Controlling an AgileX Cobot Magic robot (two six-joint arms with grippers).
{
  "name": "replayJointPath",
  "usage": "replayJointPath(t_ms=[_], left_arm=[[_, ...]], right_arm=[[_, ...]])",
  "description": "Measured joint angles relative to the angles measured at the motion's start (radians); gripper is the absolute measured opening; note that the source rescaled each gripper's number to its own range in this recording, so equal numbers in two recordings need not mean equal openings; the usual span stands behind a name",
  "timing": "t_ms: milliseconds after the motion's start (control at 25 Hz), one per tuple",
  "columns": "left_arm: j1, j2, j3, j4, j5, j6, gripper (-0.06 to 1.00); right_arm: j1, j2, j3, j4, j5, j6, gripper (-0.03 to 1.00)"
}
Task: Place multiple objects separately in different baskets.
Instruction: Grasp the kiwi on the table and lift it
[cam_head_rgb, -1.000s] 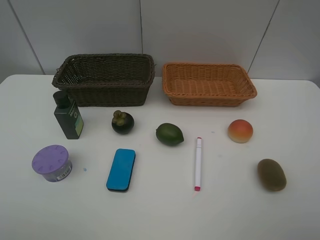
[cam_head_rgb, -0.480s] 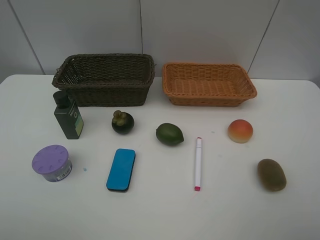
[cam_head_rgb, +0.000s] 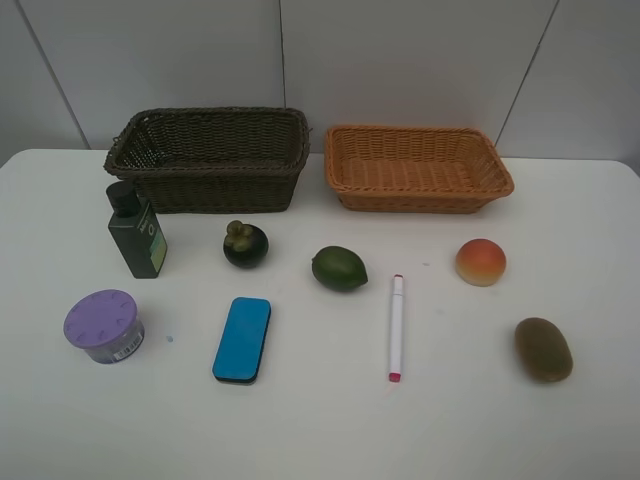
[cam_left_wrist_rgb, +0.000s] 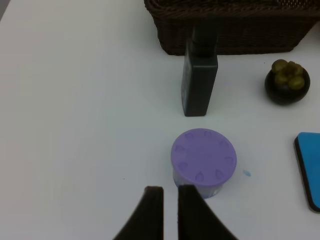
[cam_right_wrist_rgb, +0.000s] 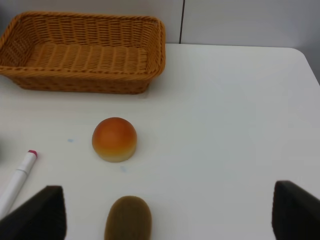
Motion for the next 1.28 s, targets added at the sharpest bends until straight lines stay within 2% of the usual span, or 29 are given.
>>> replayJointPath(t_ms=[1280], left_arm=[[0.0,0.0,0.0,0.0,0.0,0.0,0.0]], right_arm=[[0.0,0.0,0.0,0.0,0.0,0.0,0.99]])
